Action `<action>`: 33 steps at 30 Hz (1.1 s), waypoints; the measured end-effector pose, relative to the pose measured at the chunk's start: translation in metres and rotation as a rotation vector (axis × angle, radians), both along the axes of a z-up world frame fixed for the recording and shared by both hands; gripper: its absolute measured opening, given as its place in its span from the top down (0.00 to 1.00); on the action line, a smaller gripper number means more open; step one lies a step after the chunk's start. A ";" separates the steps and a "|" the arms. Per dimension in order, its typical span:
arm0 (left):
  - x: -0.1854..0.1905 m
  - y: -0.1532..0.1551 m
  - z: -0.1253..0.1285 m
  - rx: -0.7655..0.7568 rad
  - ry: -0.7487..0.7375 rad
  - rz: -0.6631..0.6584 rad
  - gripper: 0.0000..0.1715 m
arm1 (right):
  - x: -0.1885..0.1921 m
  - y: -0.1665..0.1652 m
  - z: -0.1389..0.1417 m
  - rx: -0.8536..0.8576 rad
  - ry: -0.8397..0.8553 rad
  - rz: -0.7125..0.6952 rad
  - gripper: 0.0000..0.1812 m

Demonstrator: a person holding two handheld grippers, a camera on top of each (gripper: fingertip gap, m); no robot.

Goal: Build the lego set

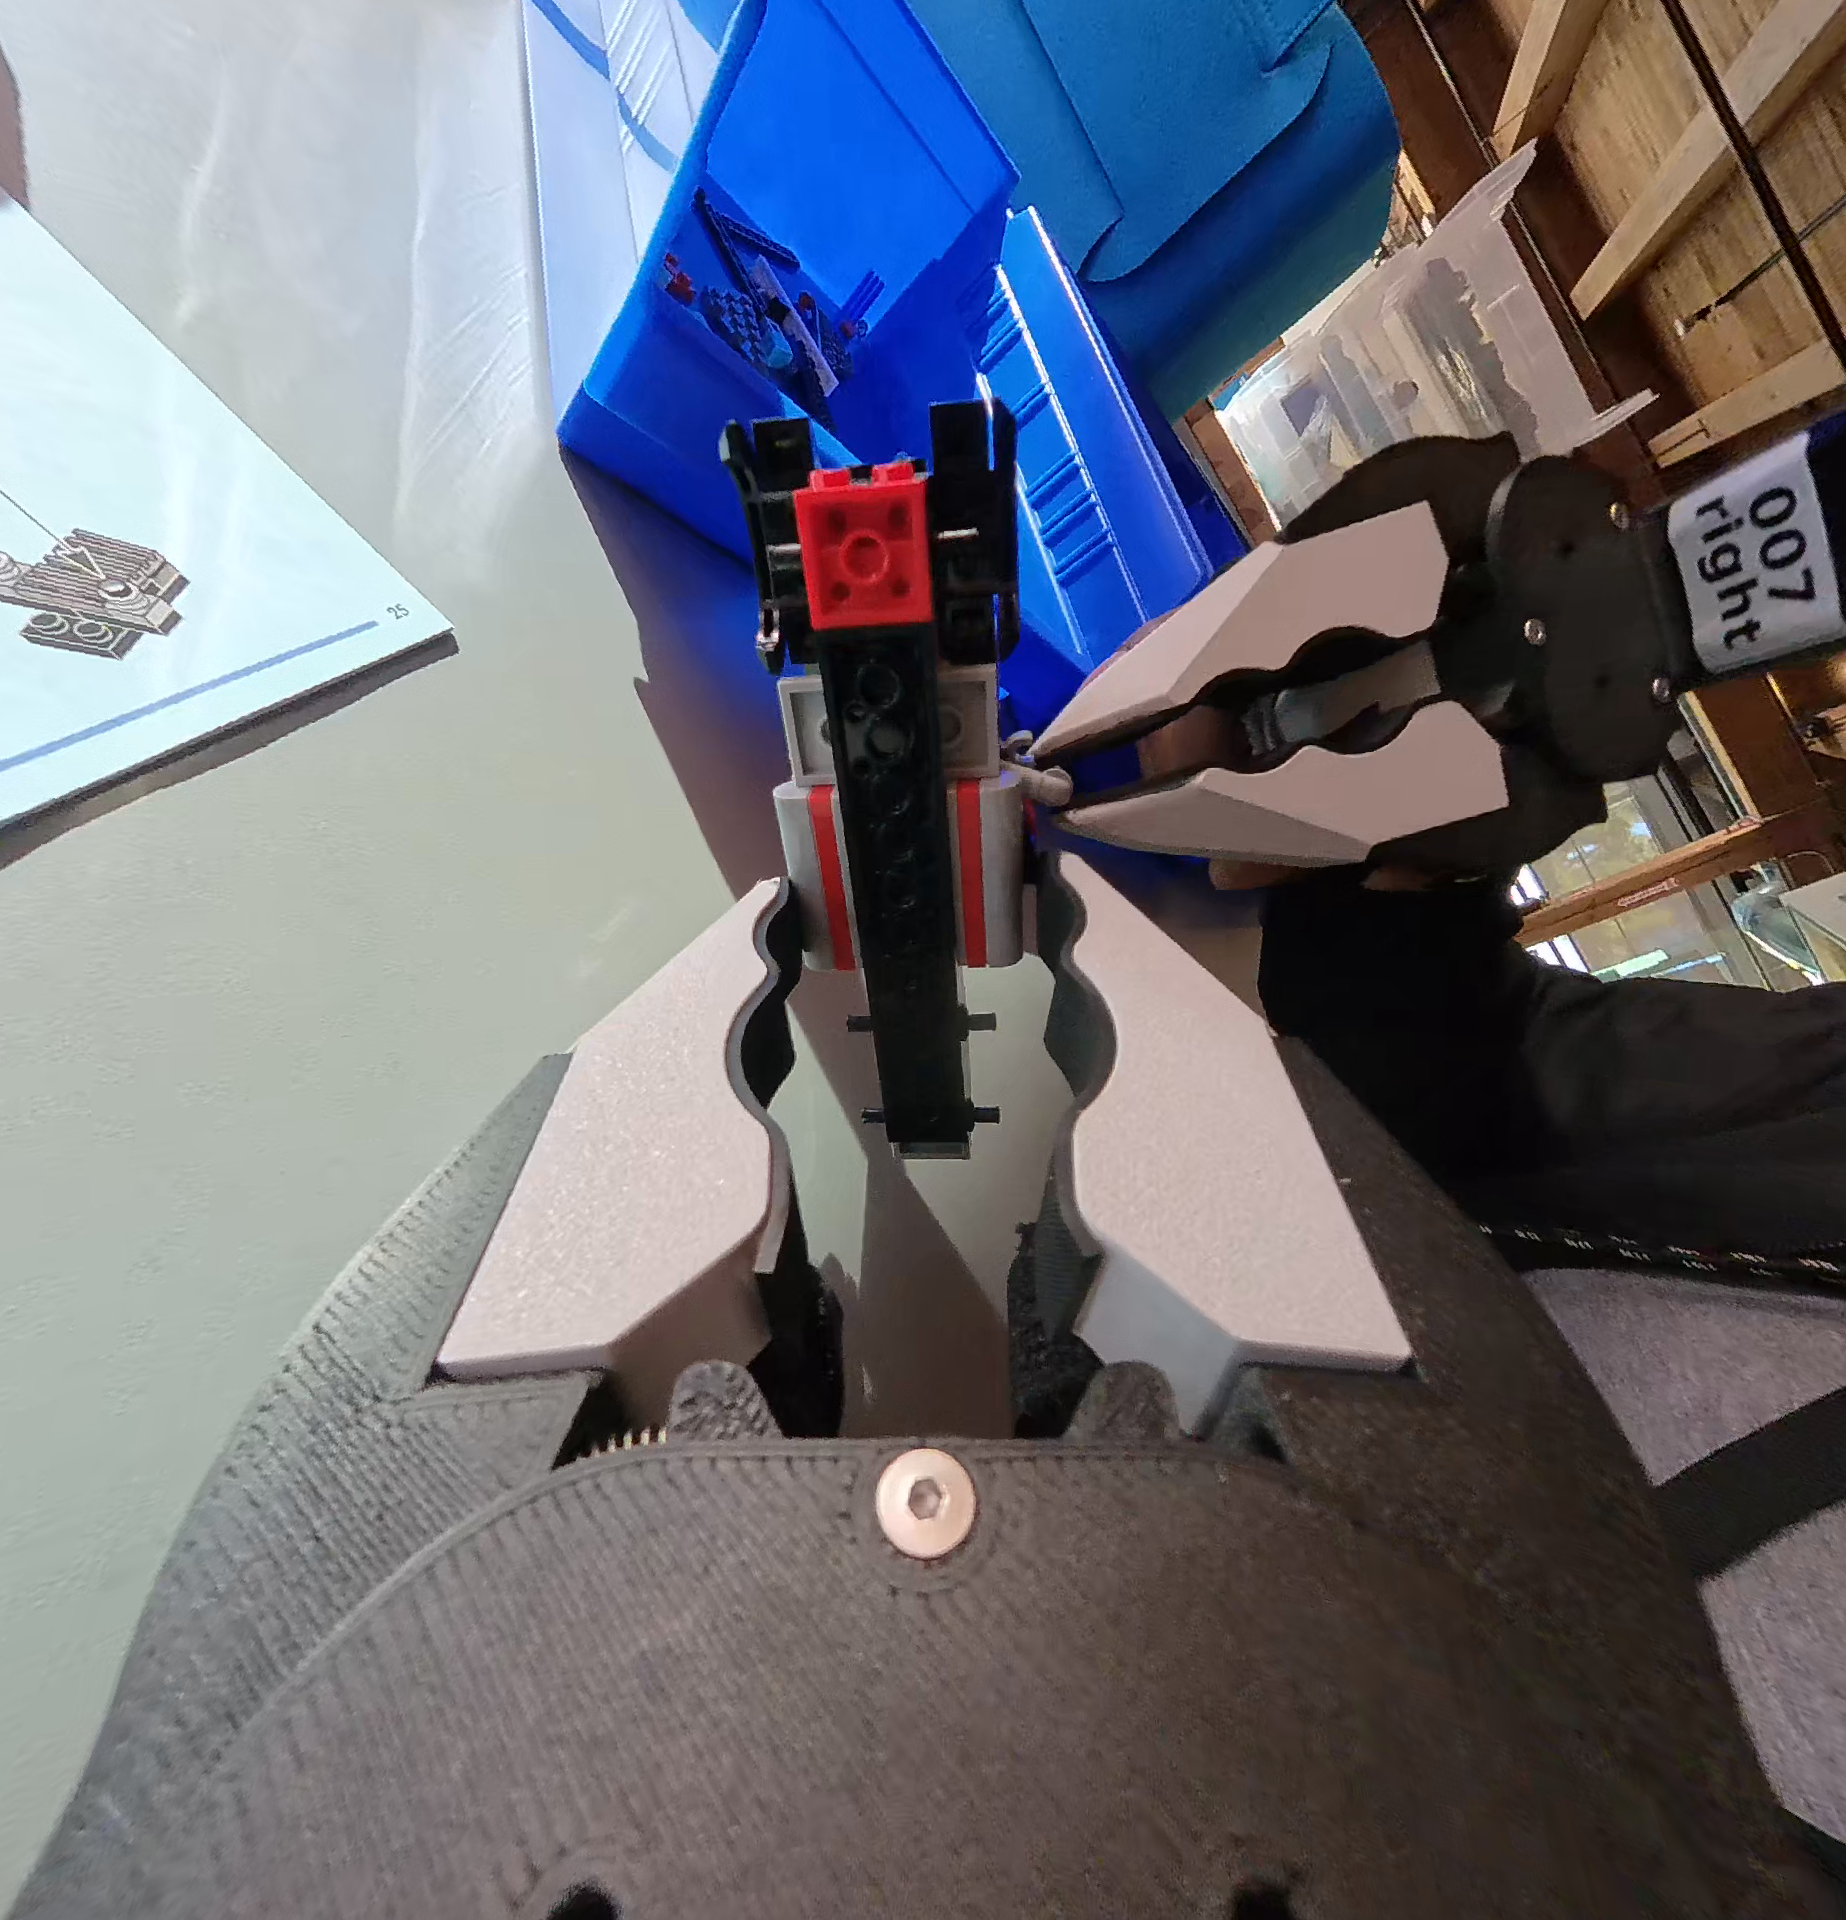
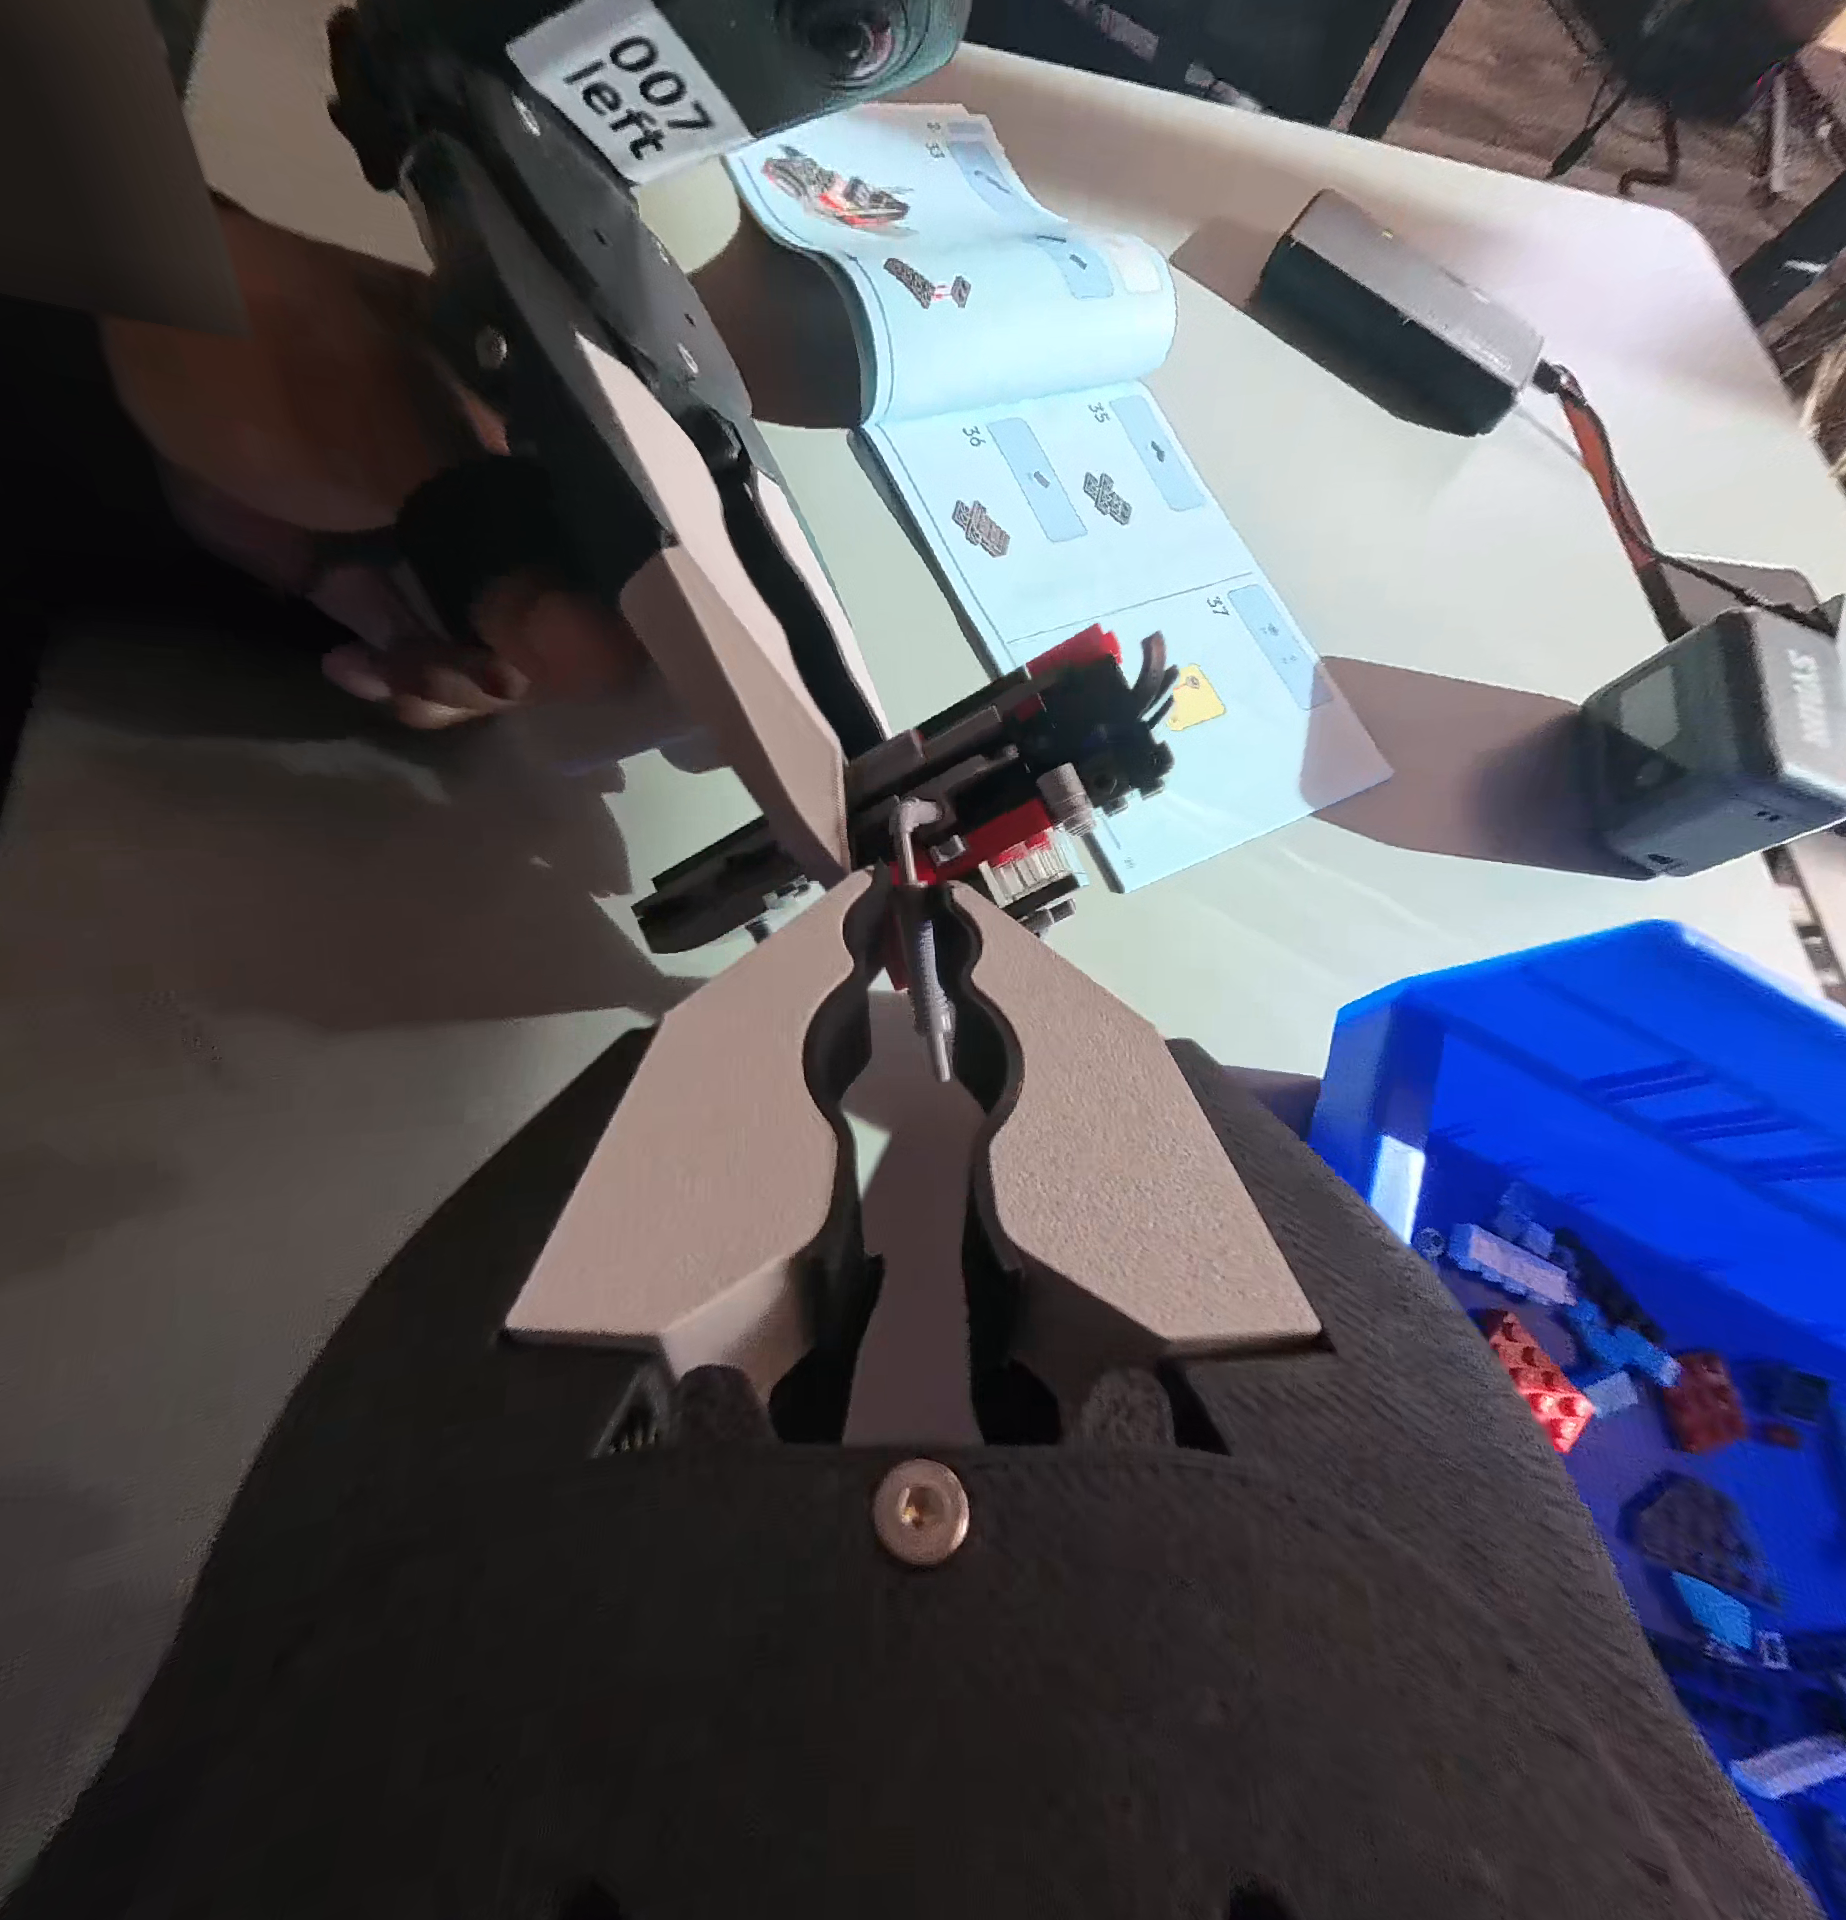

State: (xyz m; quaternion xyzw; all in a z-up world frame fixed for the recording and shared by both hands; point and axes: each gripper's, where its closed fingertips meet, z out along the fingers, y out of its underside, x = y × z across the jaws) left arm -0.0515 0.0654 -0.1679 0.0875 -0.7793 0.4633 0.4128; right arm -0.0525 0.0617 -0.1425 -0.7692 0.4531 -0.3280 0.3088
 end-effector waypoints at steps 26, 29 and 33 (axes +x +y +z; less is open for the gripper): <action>-0.002 0.000 0.000 -0.001 -0.002 -0.010 0.73 | 0.005 -0.003 0.003 -0.263 -0.176 0.069 0.96; -0.002 0.000 0.000 0.001 -0.003 -0.009 0.73 | 0.006 -0.004 0.003 -0.313 -0.176 0.086 0.96; -0.002 0.000 -0.001 0.003 -0.006 -0.010 0.73 | 0.007 -0.002 0.002 -0.348 -0.187 0.111 0.96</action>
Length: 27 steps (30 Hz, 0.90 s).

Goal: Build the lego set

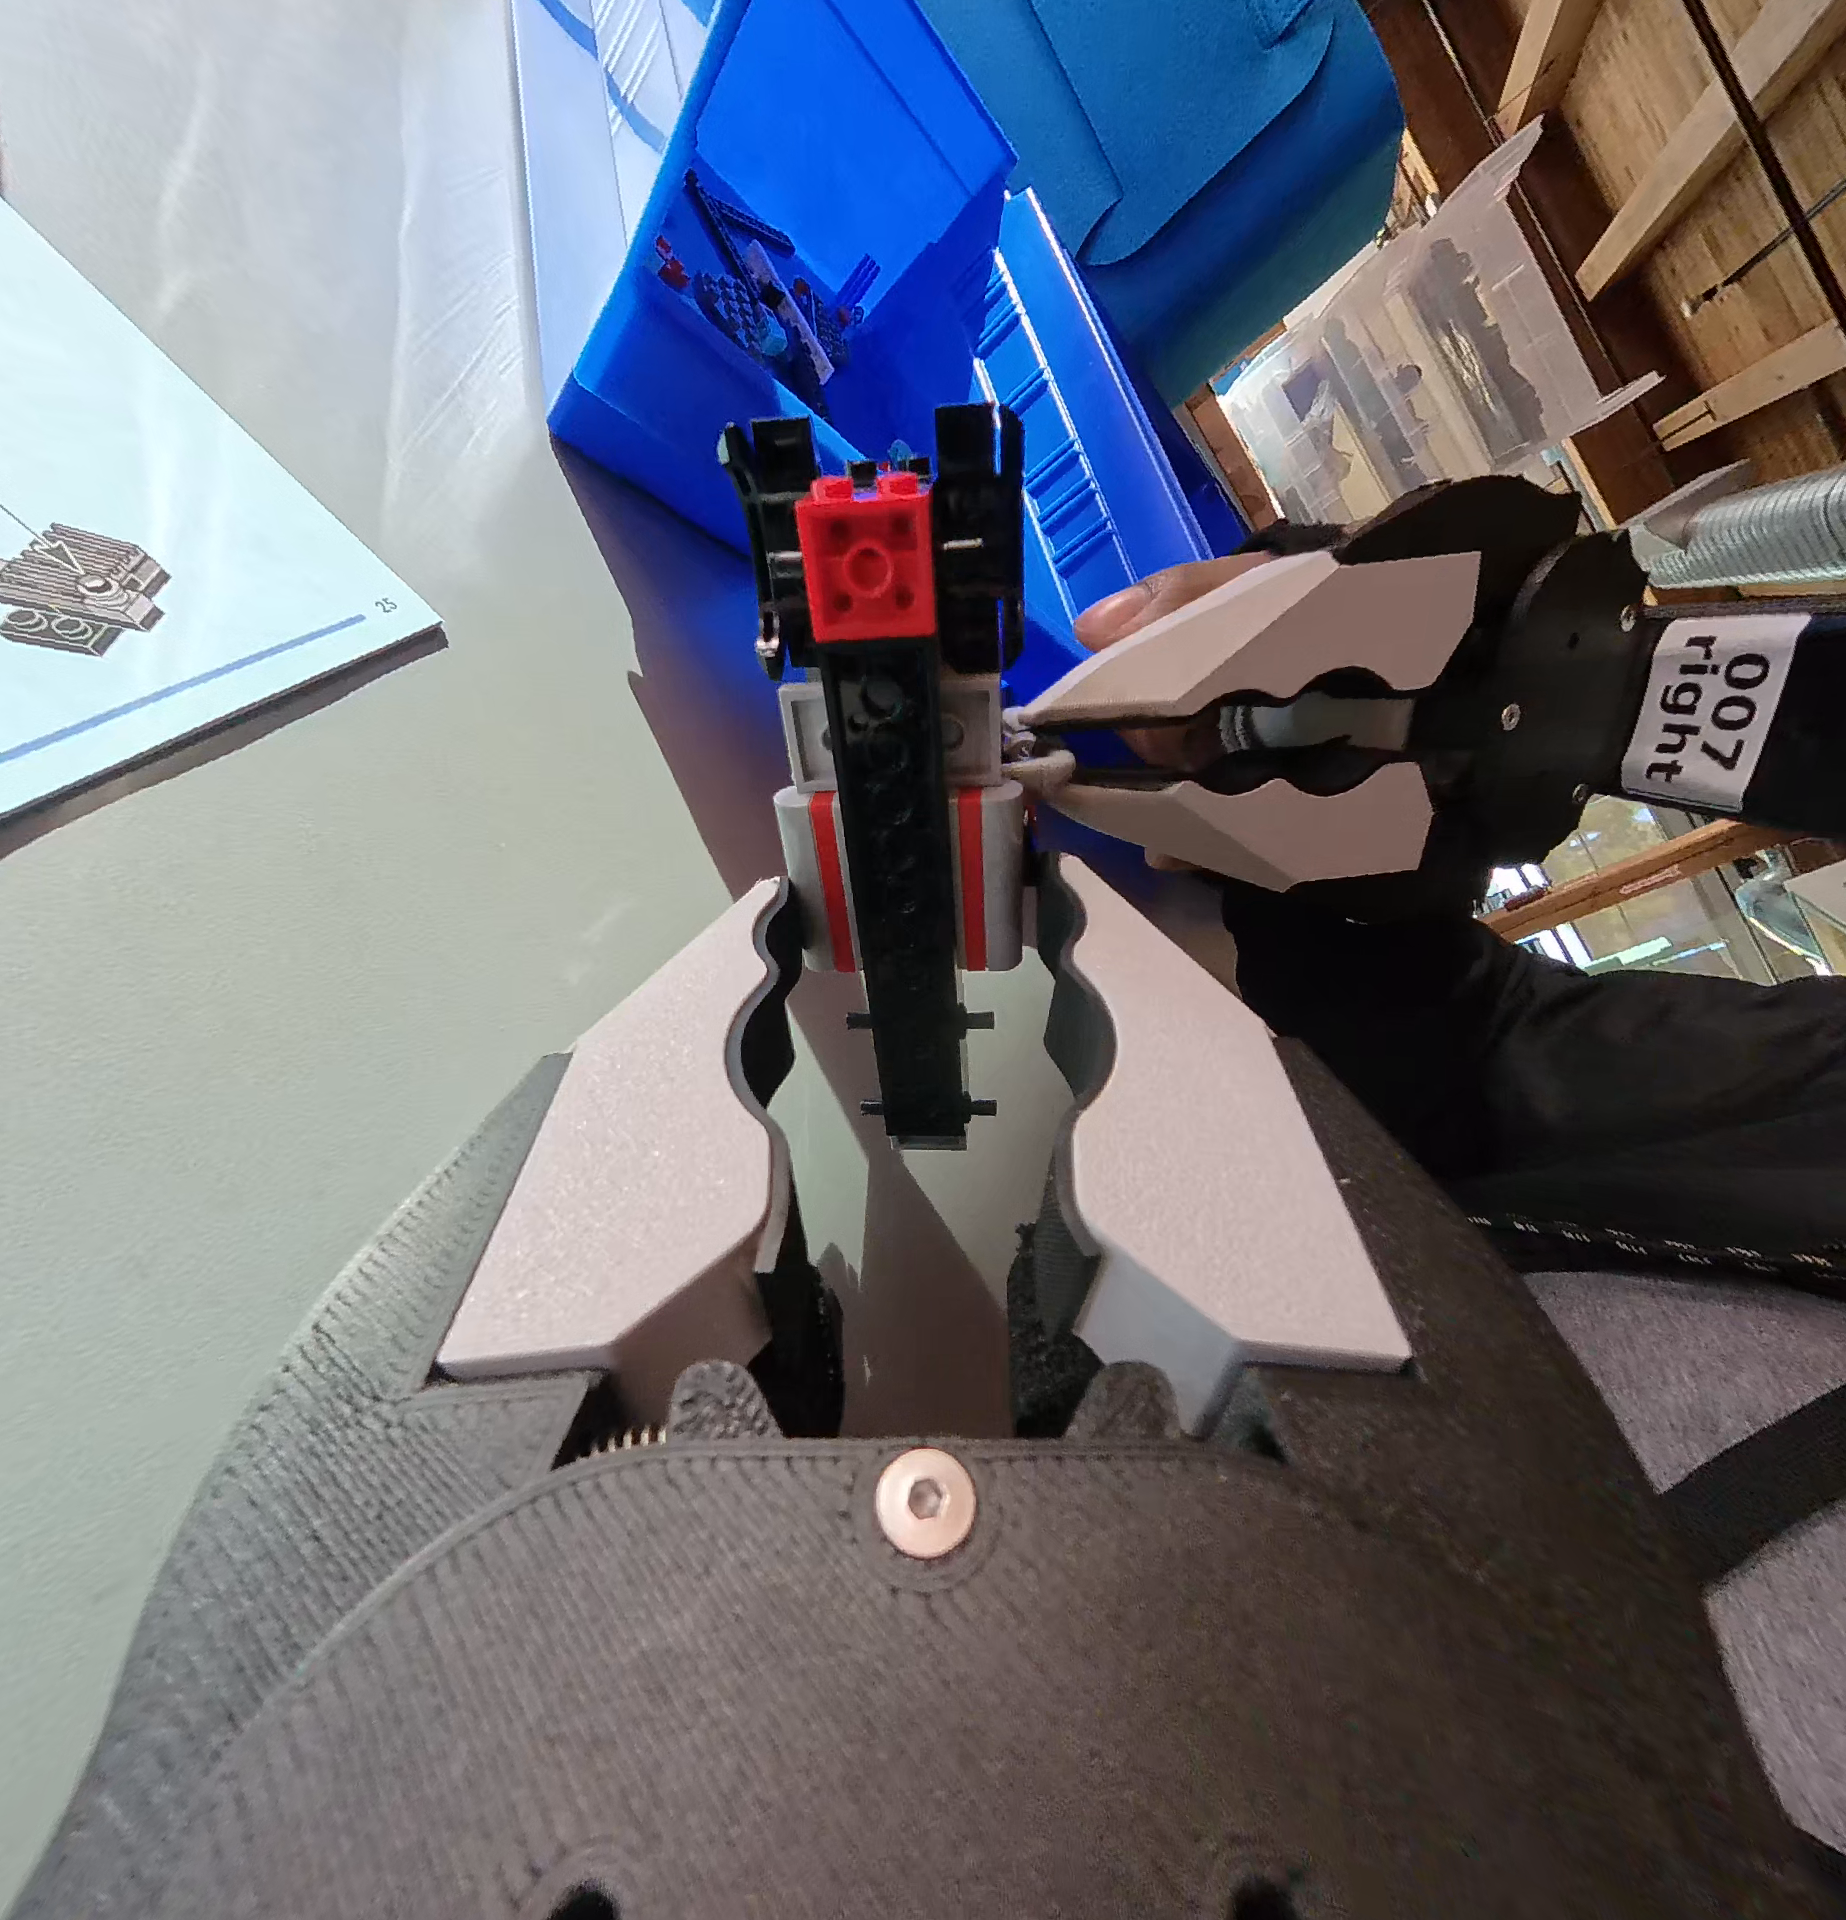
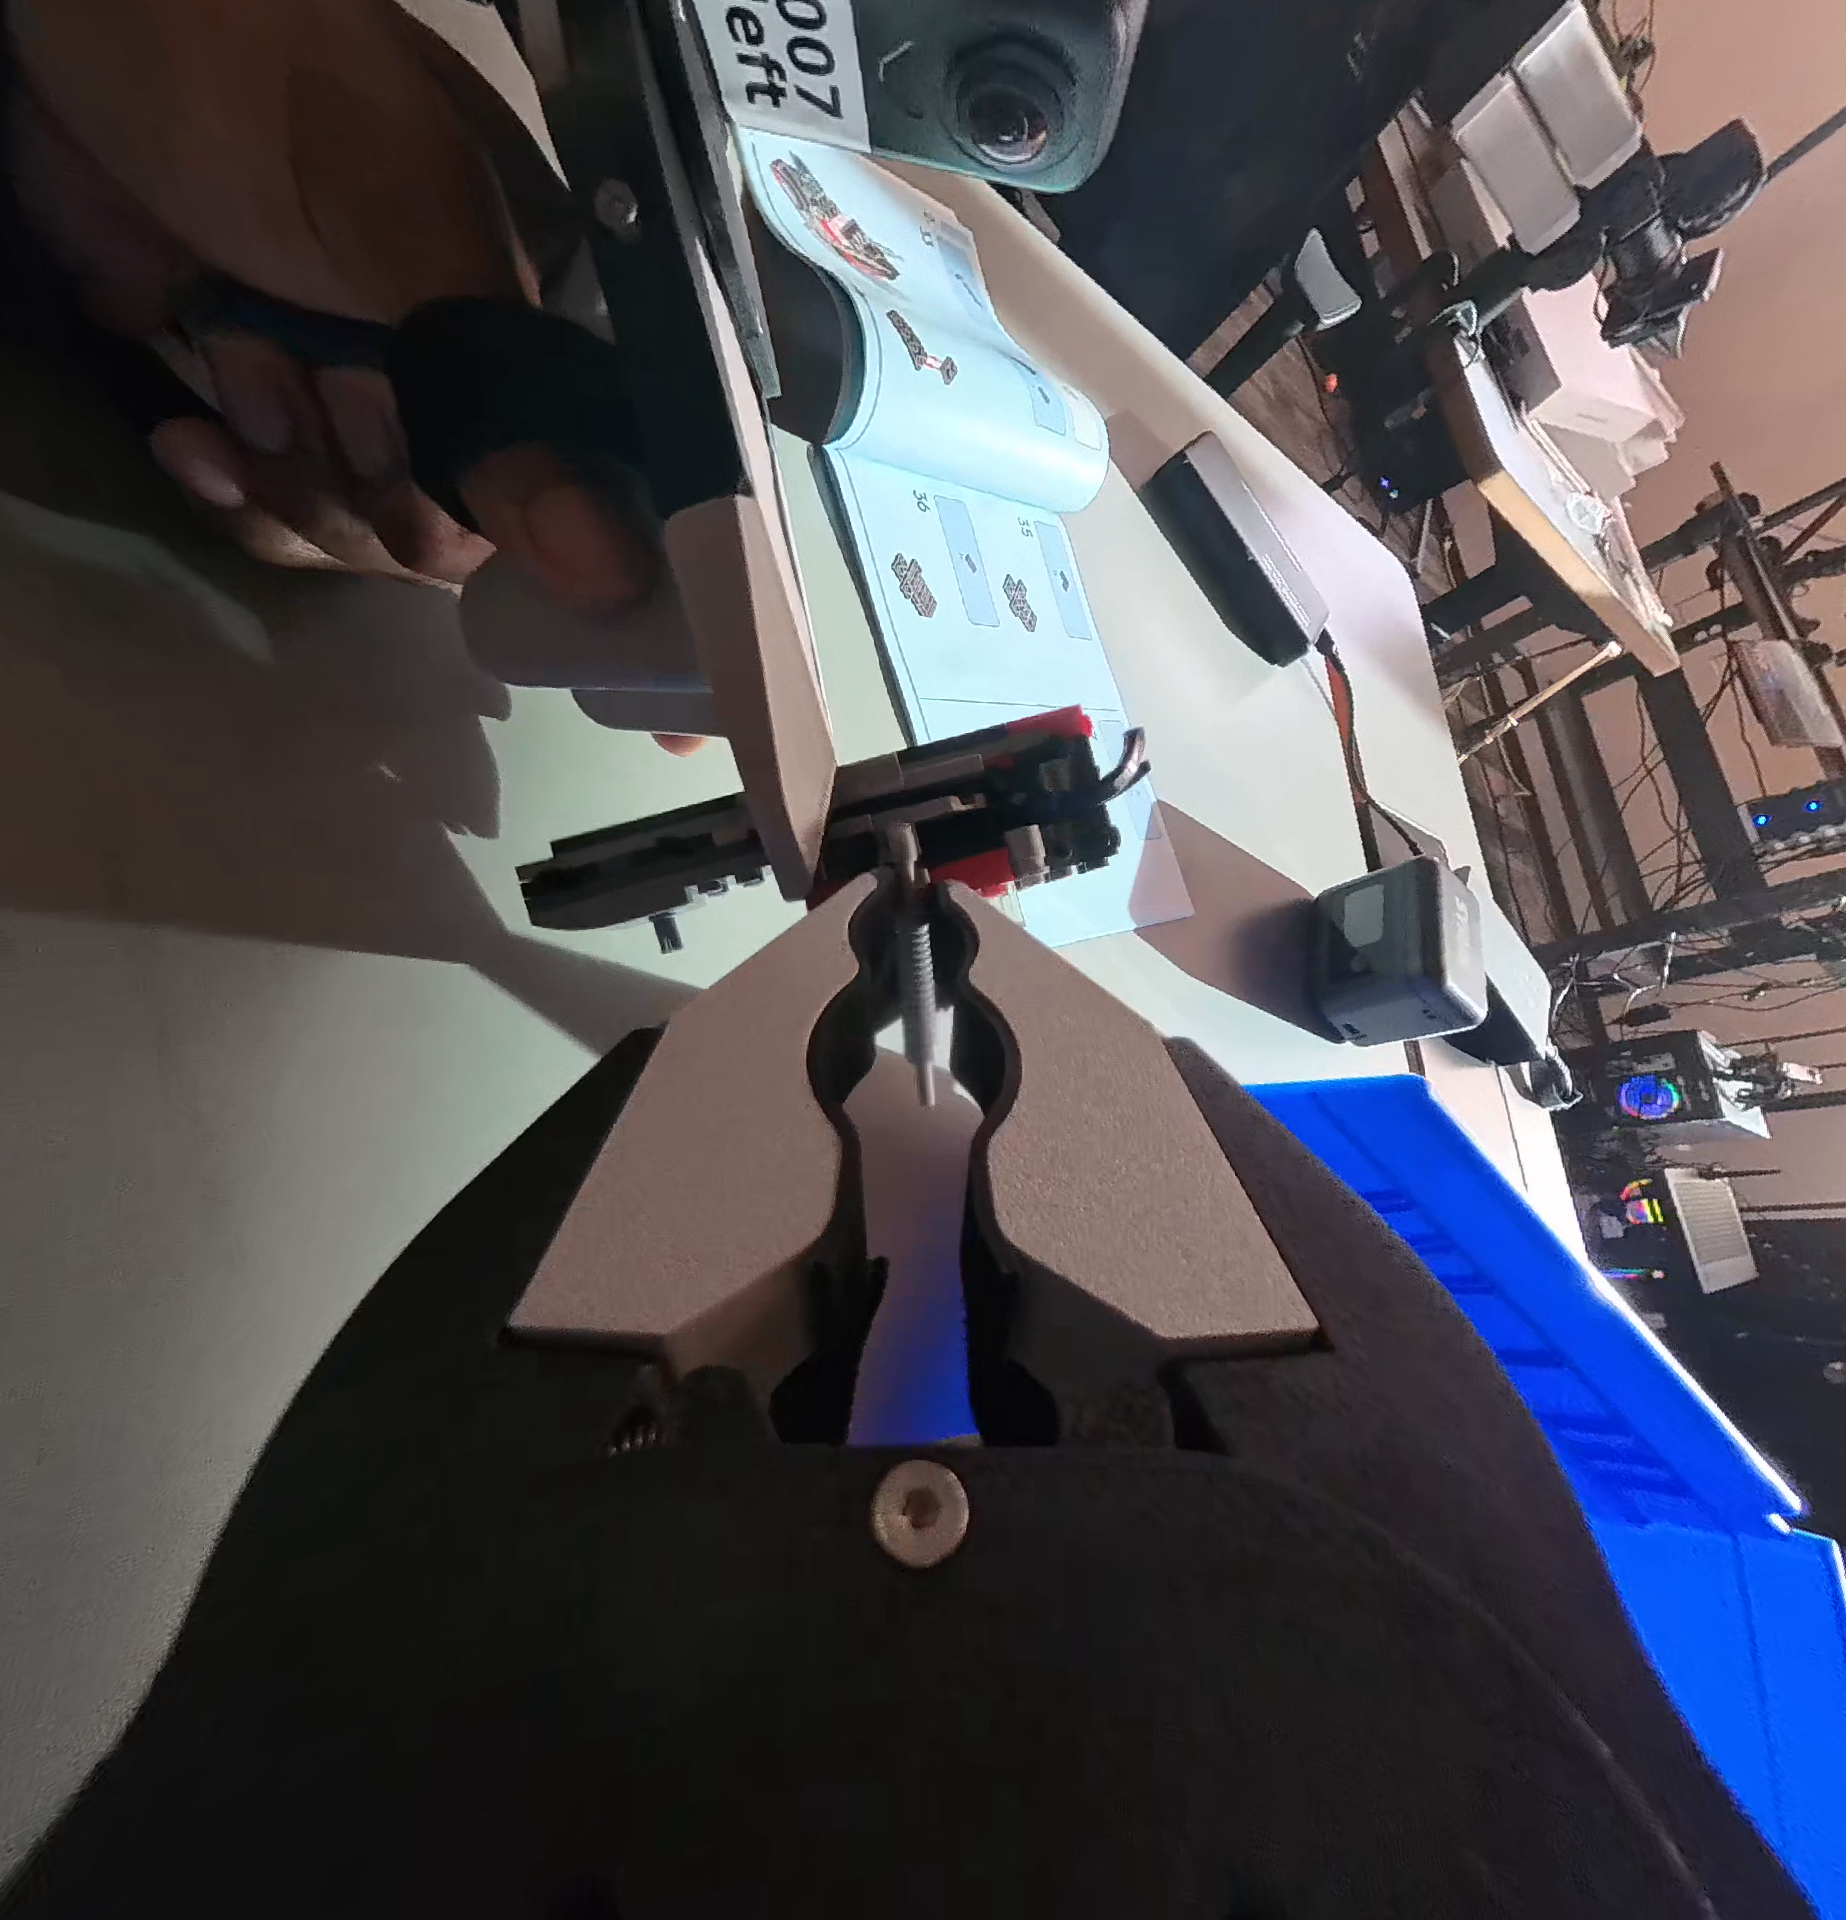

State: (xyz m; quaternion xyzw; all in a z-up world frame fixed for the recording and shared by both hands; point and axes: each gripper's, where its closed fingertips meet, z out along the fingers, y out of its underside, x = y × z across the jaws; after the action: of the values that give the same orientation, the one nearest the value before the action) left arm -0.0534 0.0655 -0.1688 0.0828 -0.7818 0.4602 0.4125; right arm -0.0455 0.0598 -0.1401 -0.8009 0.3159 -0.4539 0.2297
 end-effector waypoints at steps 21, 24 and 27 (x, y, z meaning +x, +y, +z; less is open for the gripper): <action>-0.001 0.000 0.000 0.001 0.003 -0.005 0.73 | 0.002 0.003 0.010 -0.104 -0.142 0.083 0.97; -0.001 0.000 0.000 0.002 0.000 -0.002 0.73 | 0.001 0.000 0.013 -0.150 -0.108 0.067 0.98; 0.000 -0.001 -0.001 0.005 -0.009 0.003 0.73 | -0.002 -0.002 0.014 -0.234 -0.048 0.066 0.98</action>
State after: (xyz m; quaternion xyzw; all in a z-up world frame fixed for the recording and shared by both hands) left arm -0.0539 0.0647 -0.1697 0.0828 -0.7848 0.4590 0.4081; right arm -0.0477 0.0576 -0.1260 -0.8210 0.2286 -0.4990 0.1570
